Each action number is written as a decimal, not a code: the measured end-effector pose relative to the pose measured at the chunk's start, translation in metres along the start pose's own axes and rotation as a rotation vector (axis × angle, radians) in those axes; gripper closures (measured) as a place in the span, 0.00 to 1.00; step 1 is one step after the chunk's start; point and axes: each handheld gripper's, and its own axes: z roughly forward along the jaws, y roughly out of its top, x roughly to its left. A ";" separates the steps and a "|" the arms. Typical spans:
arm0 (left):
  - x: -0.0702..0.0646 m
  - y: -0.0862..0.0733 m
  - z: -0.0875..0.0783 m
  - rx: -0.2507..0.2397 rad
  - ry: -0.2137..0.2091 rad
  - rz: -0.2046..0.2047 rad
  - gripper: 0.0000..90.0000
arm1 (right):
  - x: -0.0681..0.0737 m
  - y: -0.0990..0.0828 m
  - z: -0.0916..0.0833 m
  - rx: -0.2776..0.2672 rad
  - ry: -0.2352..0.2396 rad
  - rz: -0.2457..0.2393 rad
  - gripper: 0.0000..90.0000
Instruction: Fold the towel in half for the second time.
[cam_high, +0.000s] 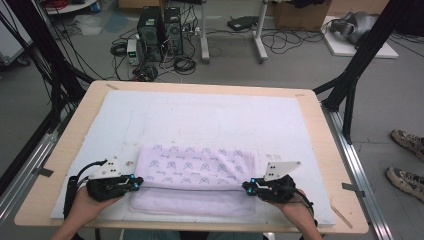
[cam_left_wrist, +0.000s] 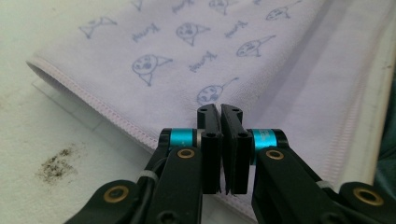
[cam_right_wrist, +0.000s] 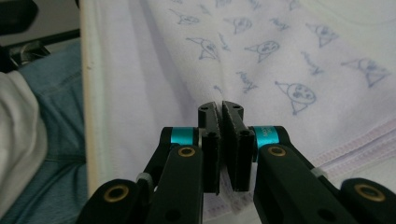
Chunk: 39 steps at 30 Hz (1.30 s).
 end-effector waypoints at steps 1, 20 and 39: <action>-0.002 0.000 -0.003 -0.003 -0.004 0.004 0.96 | 0.002 0.001 -0.004 -0.008 0.001 -0.004 0.96; -0.022 -0.011 -0.009 -0.009 -0.039 -0.010 0.56 | 0.012 -0.011 -0.014 -0.026 0.133 0.064 0.69; 0.075 0.011 0.056 0.020 0.072 -0.253 0.59 | -0.090 0.000 0.034 0.074 -0.059 0.243 0.59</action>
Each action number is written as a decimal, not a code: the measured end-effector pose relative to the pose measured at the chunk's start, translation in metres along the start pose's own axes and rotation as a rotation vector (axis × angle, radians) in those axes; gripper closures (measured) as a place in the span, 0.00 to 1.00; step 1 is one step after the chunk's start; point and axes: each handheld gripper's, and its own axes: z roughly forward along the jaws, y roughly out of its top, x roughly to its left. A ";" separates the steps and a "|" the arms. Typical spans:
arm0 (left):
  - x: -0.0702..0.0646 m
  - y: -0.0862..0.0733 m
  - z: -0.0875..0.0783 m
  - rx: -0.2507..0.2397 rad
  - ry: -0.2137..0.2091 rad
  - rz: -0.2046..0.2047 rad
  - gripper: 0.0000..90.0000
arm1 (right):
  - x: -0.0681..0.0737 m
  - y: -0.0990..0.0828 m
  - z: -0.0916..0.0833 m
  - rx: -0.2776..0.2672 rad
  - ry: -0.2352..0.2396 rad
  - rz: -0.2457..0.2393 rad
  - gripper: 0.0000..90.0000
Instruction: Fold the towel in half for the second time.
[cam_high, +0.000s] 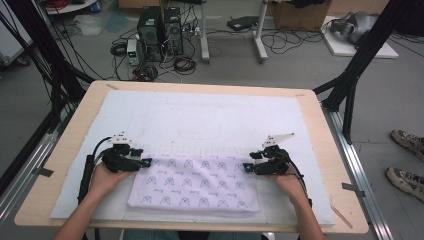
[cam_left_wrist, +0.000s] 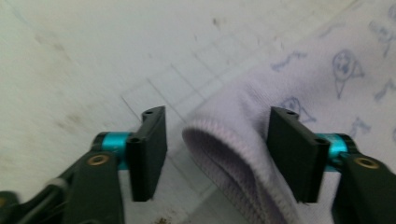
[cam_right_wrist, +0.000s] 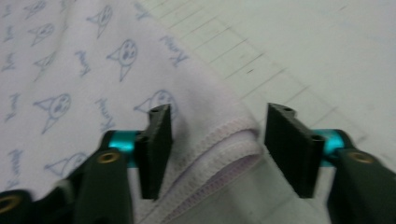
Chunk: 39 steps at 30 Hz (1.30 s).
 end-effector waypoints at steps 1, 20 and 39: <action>-0.002 0.001 -0.001 0.005 0.011 0.029 0.70 | 0.001 0.000 0.002 0.011 0.012 -0.008 0.64; 0.021 0.075 0.016 -0.126 0.160 0.049 0.91 | -0.039 0.055 -0.013 -0.055 -0.147 -0.043 0.91; 0.027 0.060 0.019 -0.029 0.129 0.051 0.67 | -0.048 0.054 -0.005 -0.027 -0.124 0.047 0.65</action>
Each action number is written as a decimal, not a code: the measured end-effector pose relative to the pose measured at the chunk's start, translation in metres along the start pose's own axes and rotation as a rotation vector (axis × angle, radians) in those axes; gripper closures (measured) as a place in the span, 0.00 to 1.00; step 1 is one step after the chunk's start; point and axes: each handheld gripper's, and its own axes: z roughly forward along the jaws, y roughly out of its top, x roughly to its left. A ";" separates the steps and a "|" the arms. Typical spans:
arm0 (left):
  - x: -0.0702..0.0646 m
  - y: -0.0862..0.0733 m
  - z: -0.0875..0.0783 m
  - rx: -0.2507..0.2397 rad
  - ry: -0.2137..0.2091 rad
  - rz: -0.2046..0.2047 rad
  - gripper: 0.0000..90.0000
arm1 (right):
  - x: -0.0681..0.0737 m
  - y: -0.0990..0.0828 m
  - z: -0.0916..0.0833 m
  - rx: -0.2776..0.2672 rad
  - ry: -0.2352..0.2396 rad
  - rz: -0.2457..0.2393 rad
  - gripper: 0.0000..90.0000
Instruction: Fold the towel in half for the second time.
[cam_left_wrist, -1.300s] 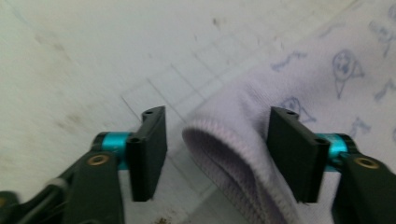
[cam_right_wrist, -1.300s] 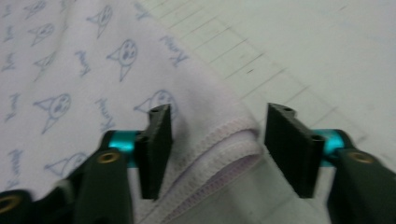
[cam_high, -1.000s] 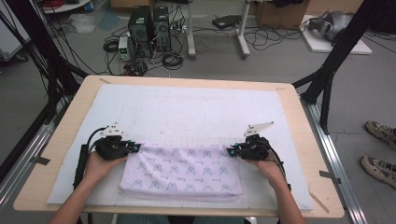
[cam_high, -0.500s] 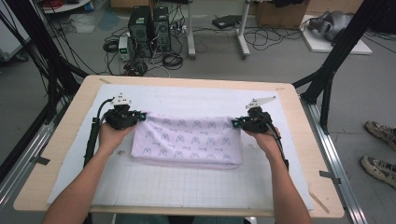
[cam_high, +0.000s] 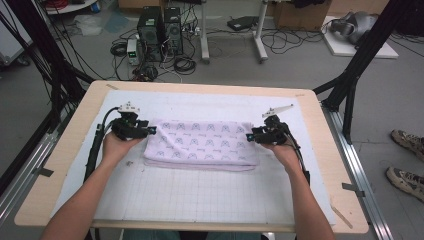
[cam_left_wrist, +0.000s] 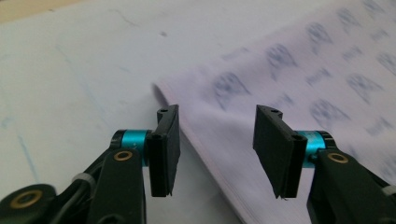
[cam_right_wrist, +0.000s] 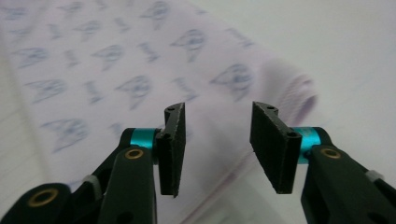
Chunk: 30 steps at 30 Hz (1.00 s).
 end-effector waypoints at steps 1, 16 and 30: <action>-0.005 -0.006 -0.001 0.015 -0.024 0.003 0.69 | 0.006 -0.005 -0.001 0.007 0.020 -0.004 0.66; -0.037 -0.033 -0.019 0.092 -0.062 0.126 0.66 | 0.062 -0.053 -0.004 0.031 0.057 -0.104 0.65; -0.033 -0.044 -0.024 0.065 -0.042 0.127 0.97 | 0.061 -0.062 -0.014 0.038 0.078 -0.160 0.98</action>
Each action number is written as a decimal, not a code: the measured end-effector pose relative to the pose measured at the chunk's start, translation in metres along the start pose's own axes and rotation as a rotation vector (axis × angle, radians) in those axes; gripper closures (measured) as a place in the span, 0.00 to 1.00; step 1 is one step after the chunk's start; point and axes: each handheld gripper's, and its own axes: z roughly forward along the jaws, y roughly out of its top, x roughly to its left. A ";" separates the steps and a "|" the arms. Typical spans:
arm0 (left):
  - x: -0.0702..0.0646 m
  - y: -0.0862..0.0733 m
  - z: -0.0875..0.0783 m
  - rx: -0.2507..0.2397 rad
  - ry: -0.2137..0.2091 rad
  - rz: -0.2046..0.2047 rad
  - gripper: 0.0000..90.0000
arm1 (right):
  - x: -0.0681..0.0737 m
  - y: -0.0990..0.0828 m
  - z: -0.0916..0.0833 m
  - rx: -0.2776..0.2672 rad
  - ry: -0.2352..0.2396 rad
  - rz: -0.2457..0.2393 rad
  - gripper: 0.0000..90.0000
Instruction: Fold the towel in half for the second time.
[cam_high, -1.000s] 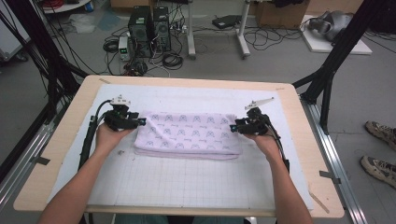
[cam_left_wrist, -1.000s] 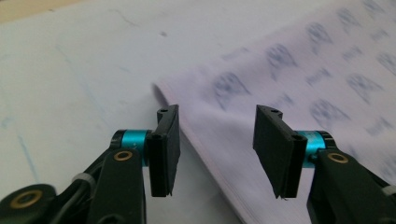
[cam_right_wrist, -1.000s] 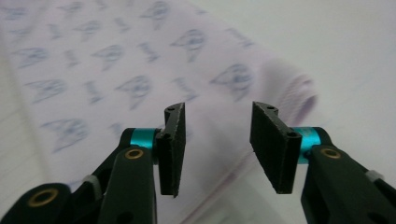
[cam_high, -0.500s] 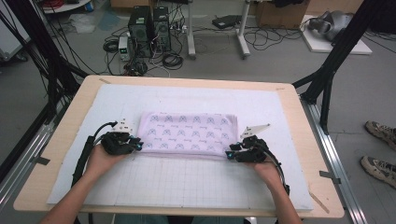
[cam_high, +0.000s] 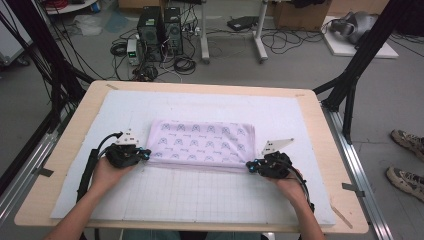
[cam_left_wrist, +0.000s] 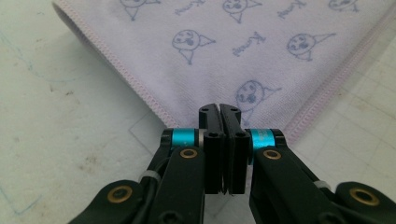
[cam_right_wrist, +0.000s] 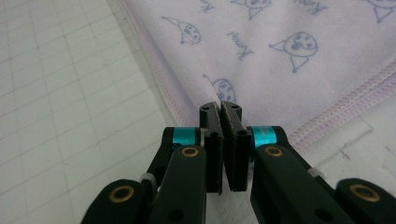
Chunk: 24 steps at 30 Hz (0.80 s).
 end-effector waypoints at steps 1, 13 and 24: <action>0.000 -0.001 0.000 0.002 -0.008 -0.006 0.97 | 0.001 0.000 0.000 0.006 0.009 -0.006 0.98; -0.008 0.014 0.012 -0.004 -0.052 0.002 0.93 | 0.008 0.029 0.023 -0.034 0.117 -0.007 0.85; -0.008 -0.002 0.003 -0.072 -0.050 -0.044 0.70 | 0.000 0.020 0.017 -0.012 0.032 0.025 0.70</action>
